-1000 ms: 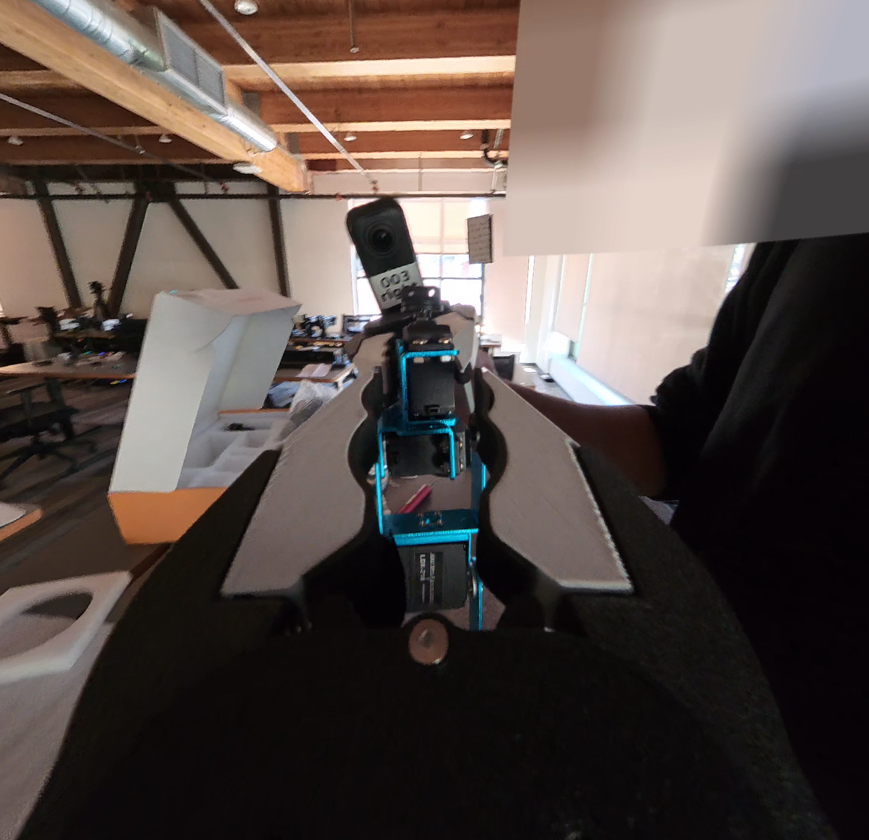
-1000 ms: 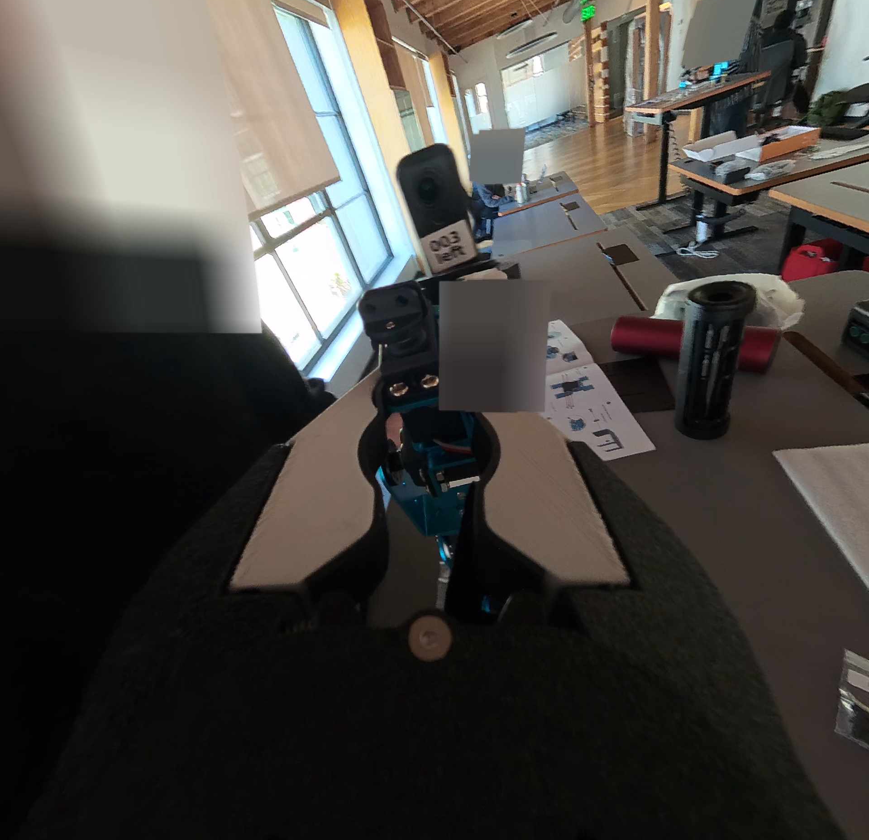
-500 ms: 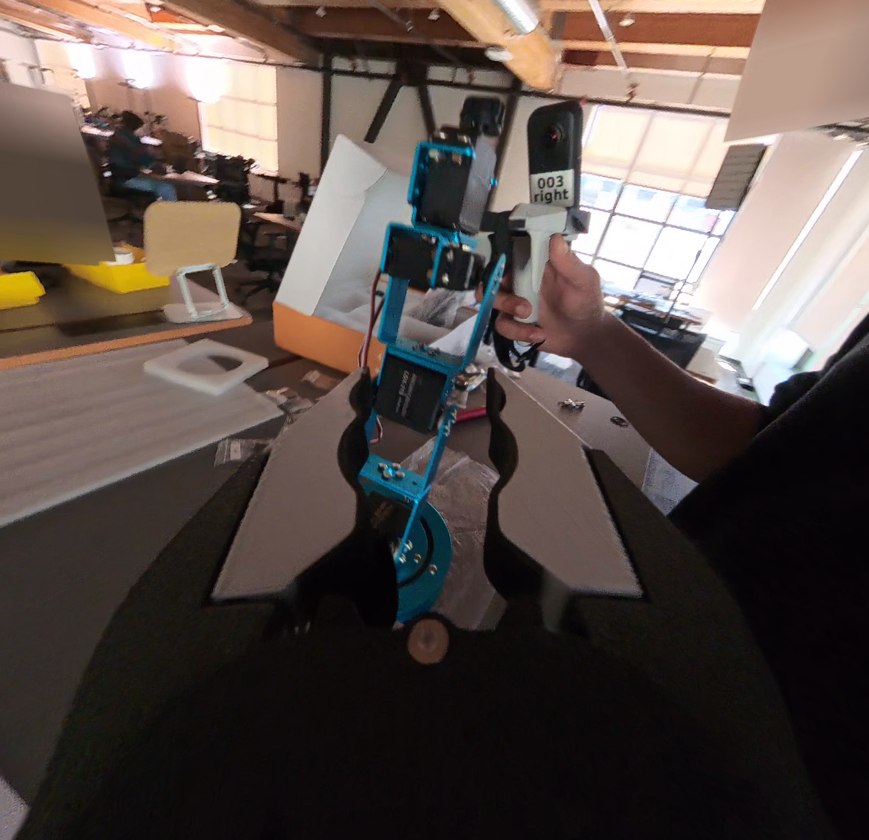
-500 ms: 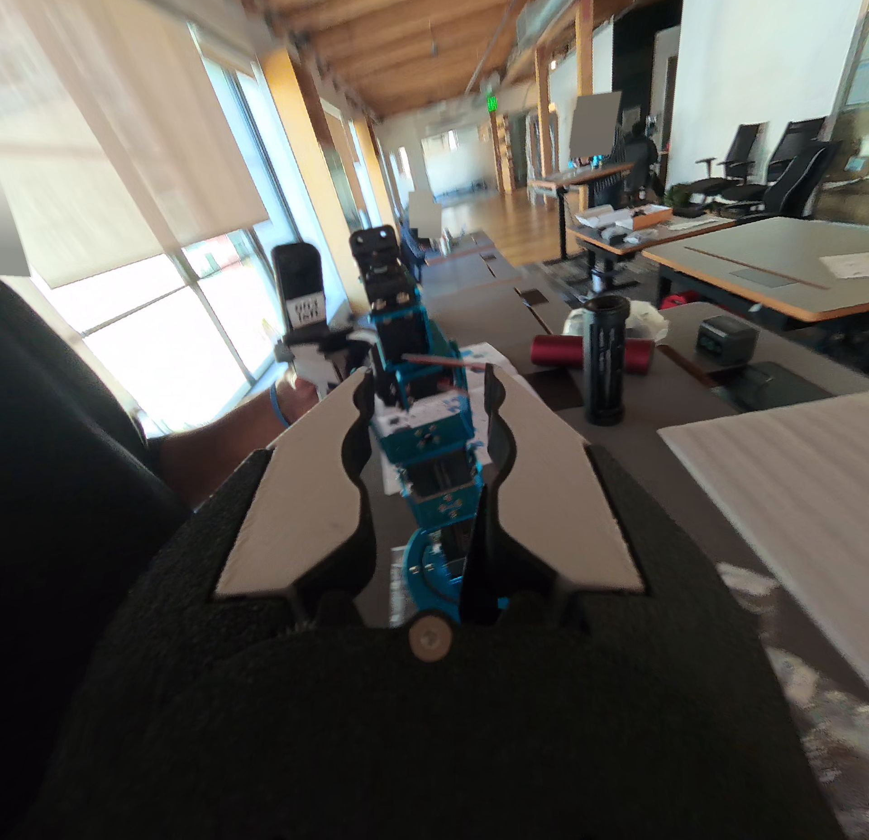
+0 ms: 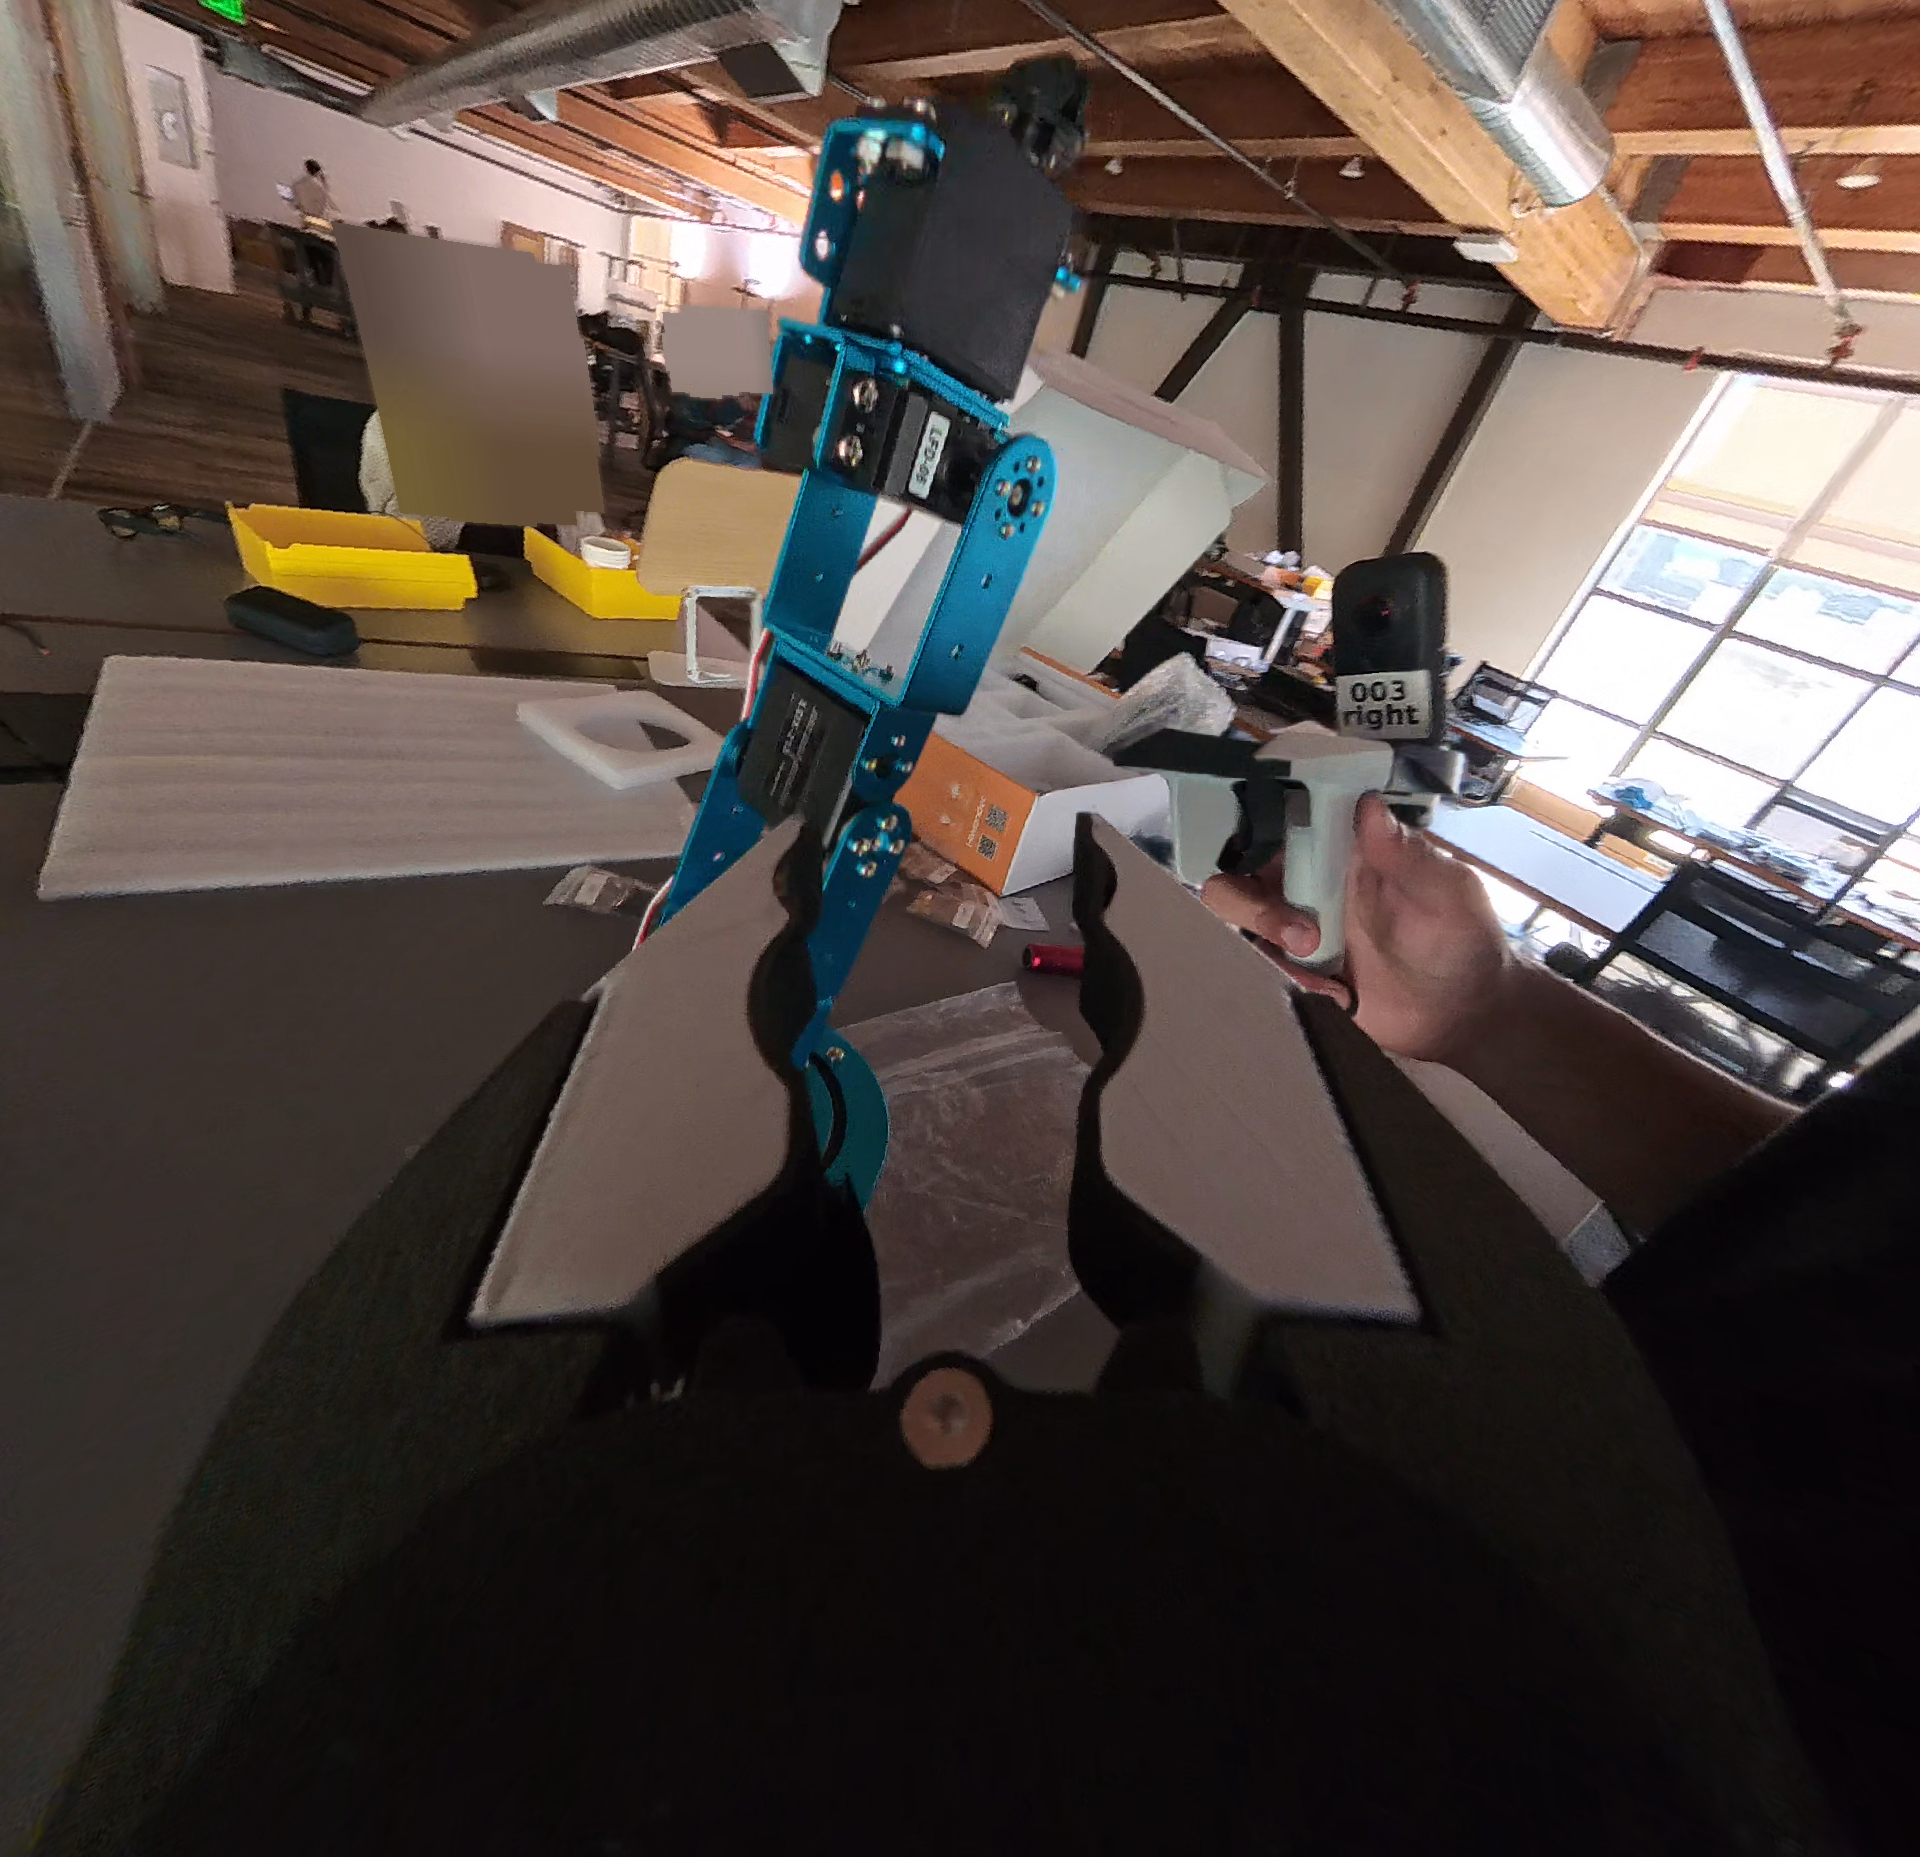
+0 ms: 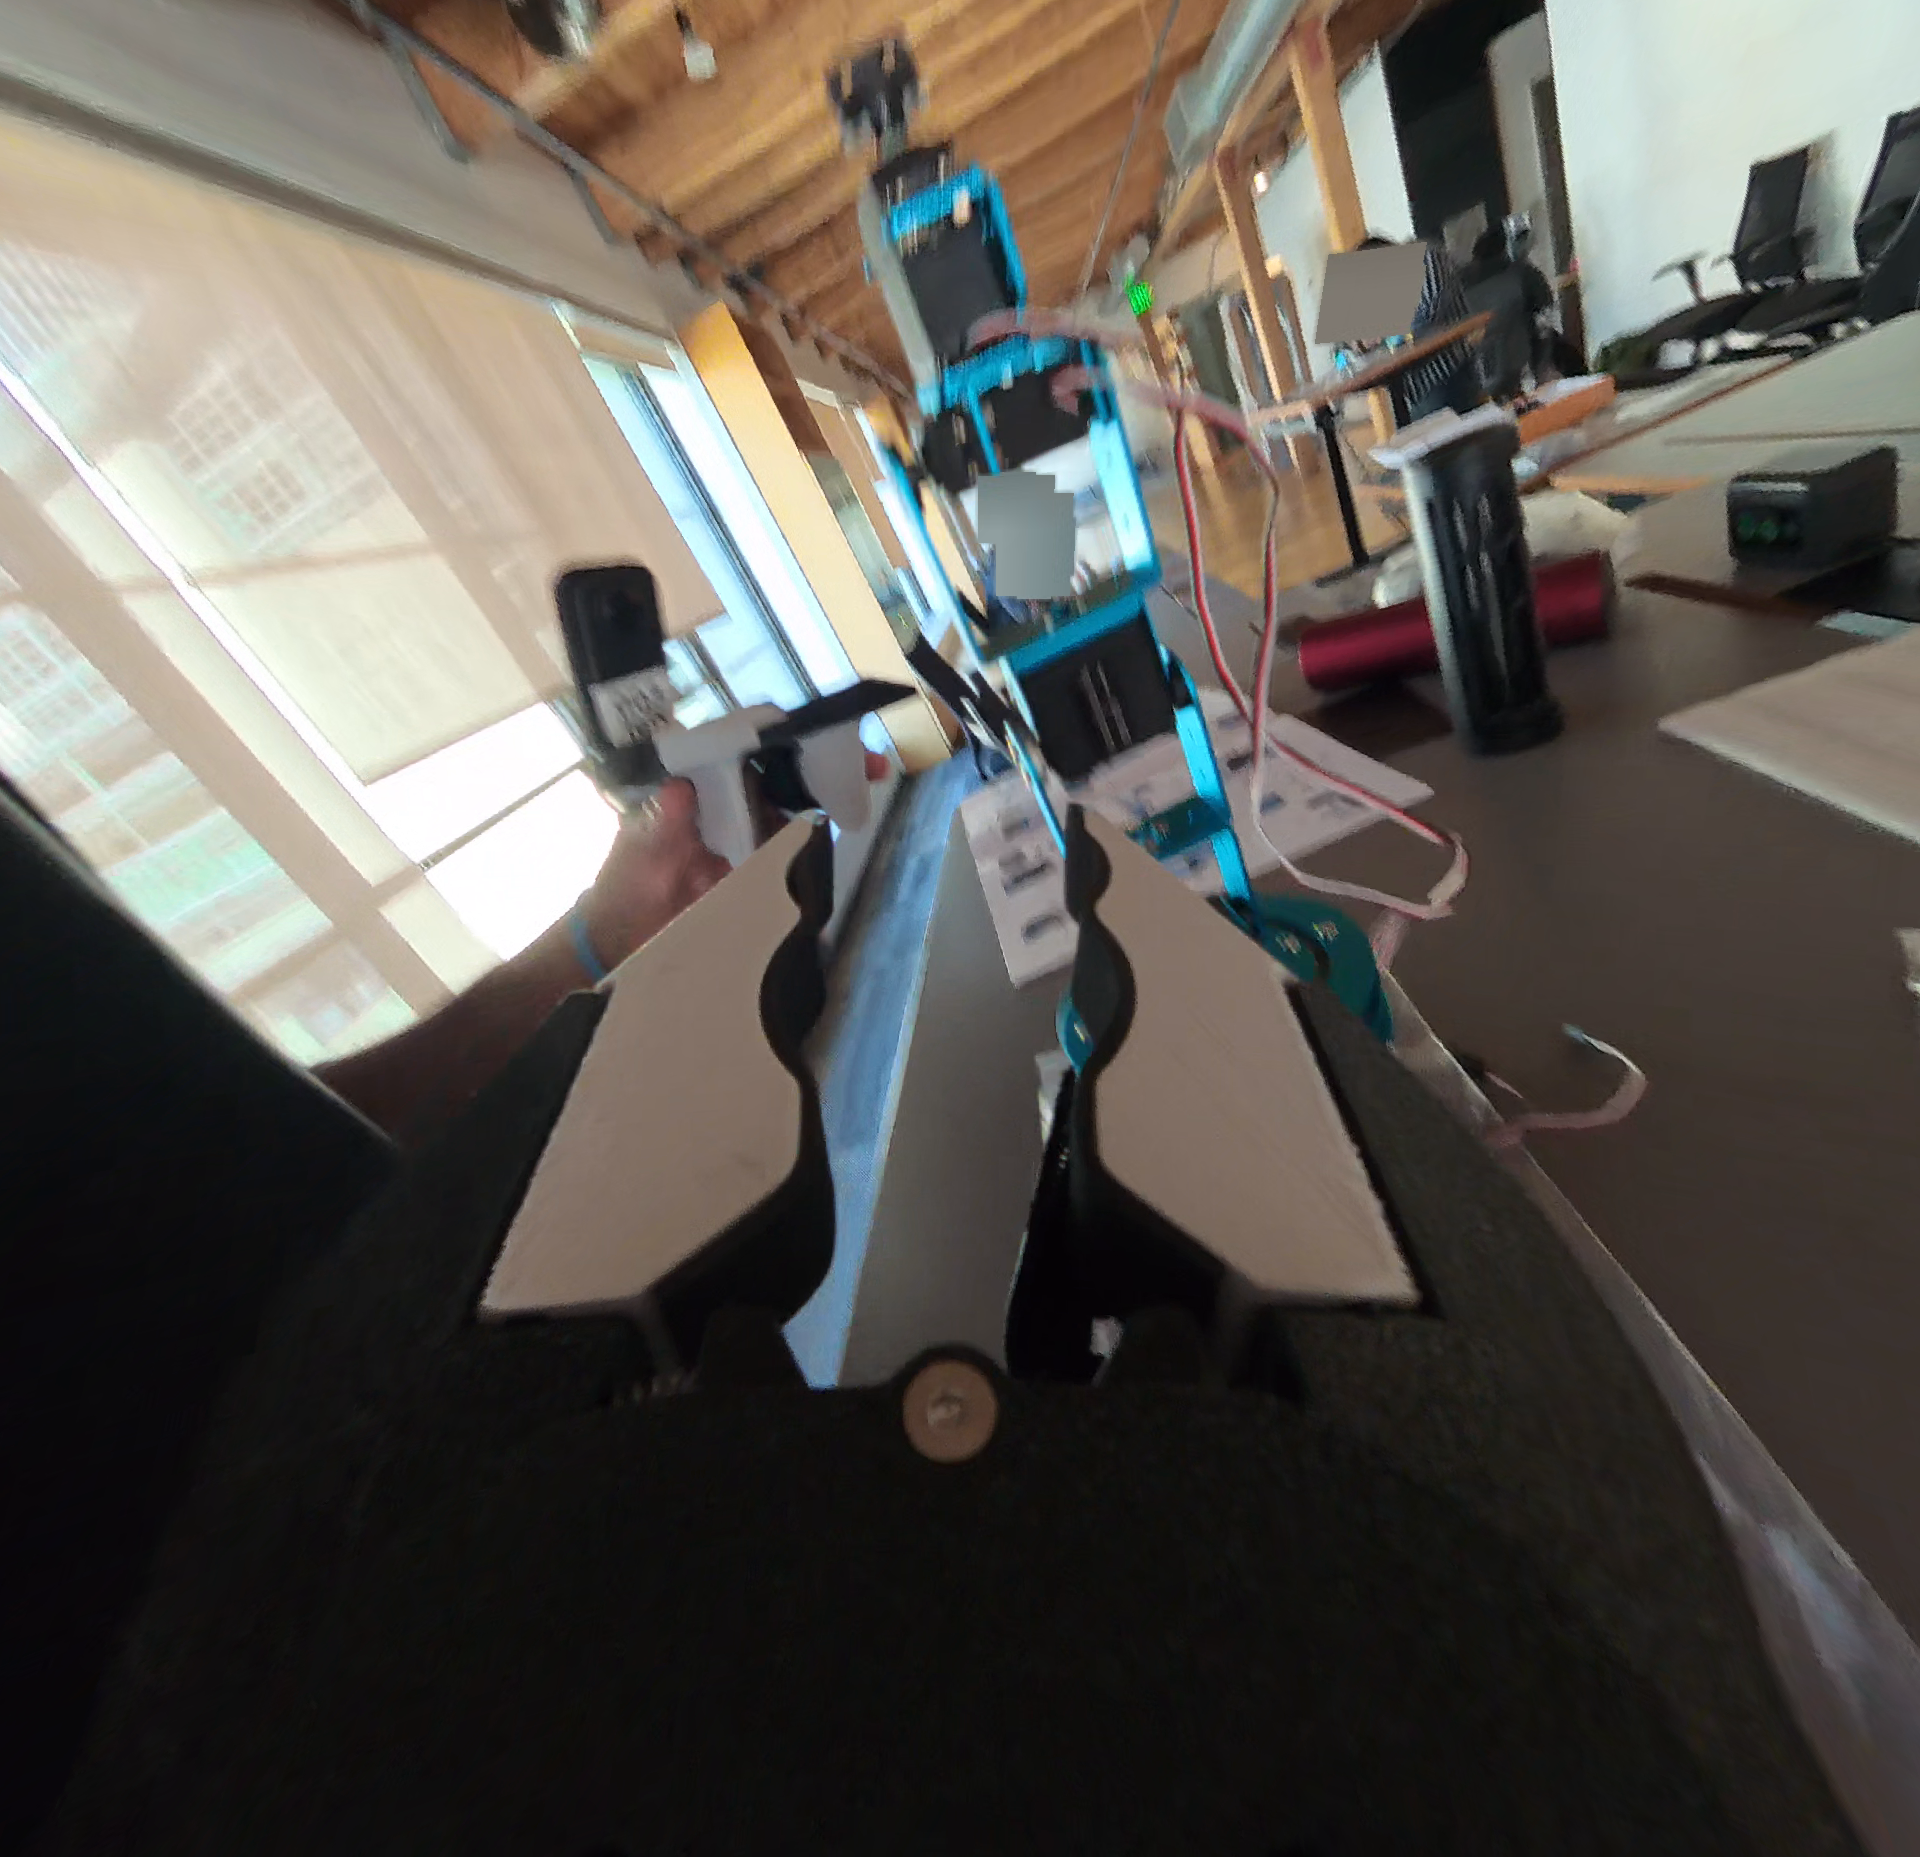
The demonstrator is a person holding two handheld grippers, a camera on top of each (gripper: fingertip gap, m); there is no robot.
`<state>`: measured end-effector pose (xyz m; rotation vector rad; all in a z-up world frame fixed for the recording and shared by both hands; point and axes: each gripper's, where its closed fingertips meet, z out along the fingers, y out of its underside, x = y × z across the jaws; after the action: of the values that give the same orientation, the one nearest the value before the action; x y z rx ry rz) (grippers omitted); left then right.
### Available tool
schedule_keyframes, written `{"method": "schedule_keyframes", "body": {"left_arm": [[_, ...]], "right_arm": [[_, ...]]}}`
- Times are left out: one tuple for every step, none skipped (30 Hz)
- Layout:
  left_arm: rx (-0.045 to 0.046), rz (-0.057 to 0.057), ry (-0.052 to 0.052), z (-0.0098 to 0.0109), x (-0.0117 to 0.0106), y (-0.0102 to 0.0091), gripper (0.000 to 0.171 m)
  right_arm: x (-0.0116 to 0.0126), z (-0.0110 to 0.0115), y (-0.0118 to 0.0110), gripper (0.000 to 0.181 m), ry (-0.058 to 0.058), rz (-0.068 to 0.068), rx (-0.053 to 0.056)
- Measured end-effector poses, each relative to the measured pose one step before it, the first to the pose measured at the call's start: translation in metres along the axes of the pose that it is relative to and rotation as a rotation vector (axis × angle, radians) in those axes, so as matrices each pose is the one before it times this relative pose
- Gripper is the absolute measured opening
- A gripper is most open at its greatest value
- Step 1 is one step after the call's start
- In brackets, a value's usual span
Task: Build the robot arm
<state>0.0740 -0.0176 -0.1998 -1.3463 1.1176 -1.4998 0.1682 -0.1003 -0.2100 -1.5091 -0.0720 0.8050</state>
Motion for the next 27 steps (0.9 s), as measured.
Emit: {"method": "schedule_keyframes", "body": {"left_arm": [[-0.00710, 0.0008, -0.0222, -0.00171, 0.00032, 0.00277, 0.048], [-0.00643, -0.0005, -0.0182, -0.00236, 0.00042, 0.00283, 0.048], [-0.00307, -0.0030, -0.0167, -0.00300, 0.00019, 0.00241, 0.047], [-0.00108, -0.0047, -0.0176, -0.00343, -0.00090, 0.00216, 0.046], [-0.00223, -0.0047, -0.0181, -0.00376, -0.00207, 0.00234, 0.045], [-0.00215, -0.0045, -0.0167, -0.00416, -0.00285, 0.00217, 0.045], [-0.00164, -0.0042, -0.0153, -0.00429, -0.00359, 0.00175, 0.044], [-0.00438, -0.0023, -0.0194, -0.00446, -0.00510, 0.00148, 0.043], [-0.00860, 0.0028, -0.0274, -0.00461, -0.00739, 0.00142, 0.042], [-0.00999, 0.0095, -0.0304, -0.00493, -0.00870, 0.00124, 0.042], [-0.01098, 0.0143, -0.0313, -0.00504, -0.00995, 0.00116, 0.040], [-0.01278, 0.0162, -0.0329, -0.00503, -0.01124, 0.00139, 0.040], [-0.01367, 0.0168, -0.0292, -0.00496, -0.01176, 0.00165, 0.039], [-0.01269, 0.0173, -0.0219, -0.00515, -0.01159, 0.00168, 0.039], [-0.00973, 0.0160, -0.0173, -0.00559, -0.01185, 0.00149, 0.039], [-0.00896, 0.0141, -0.0125, -0.00601, -0.01232, 0.00165, 0.039], [-0.01074, 0.0142, -0.0036, -0.00629, -0.01234, 0.00244, 0.039], [-0.01252, 0.0157, 0.0049, -0.00653, -0.01228, 0.00359, 0.039], [-0.01401, 0.0171, 0.0076, -0.00657, -0.01302, 0.00439, 0.040], [-0.01768, 0.0214, 0.0081, -0.00609, -0.01379, 0.00546, 0.039], [-0.02518, 0.0313, 0.0131, -0.00524, -0.01331, 0.00669, 0.039], [-0.03128, 0.0396, 0.0158, -0.00438, -0.01268, 0.00742, 0.039], [-0.03294, 0.0406, 0.0172, -0.00391, -0.01198, 0.00709, 0.039], [-0.03162, 0.0366, 0.0231, -0.00391, -0.01016, 0.00640, 0.039], [-0.02723, 0.0311, 0.0287, -0.00433, -0.00851, 0.00570, 0.039], [-0.01963, 0.0274, 0.0296, -0.00469, -0.00711, 0.00484, 0.040], [-0.01164, 0.0247, 0.0287, -0.00482, -0.00606, 0.00453, 0.039]], "right_arm": [[0.00207, -0.00265, 0.00630, 0.044, 0.0189, -0.0269, -0.0280], [0.00278, -0.00263, 0.00652, 0.043, 0.0232, -0.0324, -0.0287], [0.00323, -0.00265, 0.00581, 0.043, 0.0282, -0.0350, -0.0248], [0.00325, -0.00250, 0.00492, 0.043, 0.0312, -0.0455, -0.0189], [0.00334, -0.00249, 0.00380, 0.043, 0.0382, -0.0598, -0.0110], [0.00219, -0.00194, 0.00430, 0.043, 0.0375, -0.0602, -0.0141], [-0.00012, -0.00059, 0.00555, 0.042, 0.0265, -0.0548, -0.0218], [-0.00203, 0.00066, 0.00639, 0.041, 0.0206, -0.0434, -0.0248], [-0.00210, 0.00223, 0.00798, 0.042, 0.0274, -0.0220, -0.0324], [-0.00402, 0.00339, 0.00934, 0.043, 0.0193, -0.0067, -0.0342], [-0.00611, 0.00457, 0.00818, 0.046, 0.0131, 0.0121, -0.0170], [-0.00625, 0.00517, 0.00690, 0.049, 0.0181, 0.0243, -0.0053], [-0.00541, 0.00564, 0.00488, 0.047, 0.0269, 0.0246, 0.0040], [-0.00733, 0.00596, 0.00361, 0.045, 0.0195, 0.0231, 0.0057], [-0.01114, 0.00665, 0.00227, 0.045, -0.0014, 0.0167, 0.0064], [-0.01154, 0.00788, 0.00104, 0.044, -0.0035, 0.0044, 0.0039], [-0.00947, 0.00973, -0.00039, 0.039, 0.0125, 0.0080, 0.0016], [-0.01058, 0.01121, -0.00110, 0.038, 0.0055, 0.0055, 0.0033], [-0.00813, 0.01243, -0.00249, 0.041, 0.0217, 0.0070, 0.0110], [-0.00515, 0.01259, -0.00381, 0.049, 0.0391, 0.0095, 0.0156], [-0.00429, 0.01221, -0.00470, 0.050, 0.0420, 0.0107, 0.0186], [-0.00548, 0.01226, -0.00546, 0.049, 0.0295, 0.0108, 0.0202], [-0.00609, 0.01252, -0.00545, 0.047, 0.0254, 0.0118, 0.0185], [-0.00691, 0.01286, -0.00470, 0.048, 0.0231, 0.0164, 0.0098], [-0.00797, 0.01177, -0.00365, 0.053, 0.0209, 0.0111, 0.0026], [-0.00701, 0.00960, -0.00328, 0.058, 0.0295, 0.0073, 0.0056], [-0.00513, 0.00675, -0.00413, 0.058, 0.0403, 0.0088, 0.0199]]}}
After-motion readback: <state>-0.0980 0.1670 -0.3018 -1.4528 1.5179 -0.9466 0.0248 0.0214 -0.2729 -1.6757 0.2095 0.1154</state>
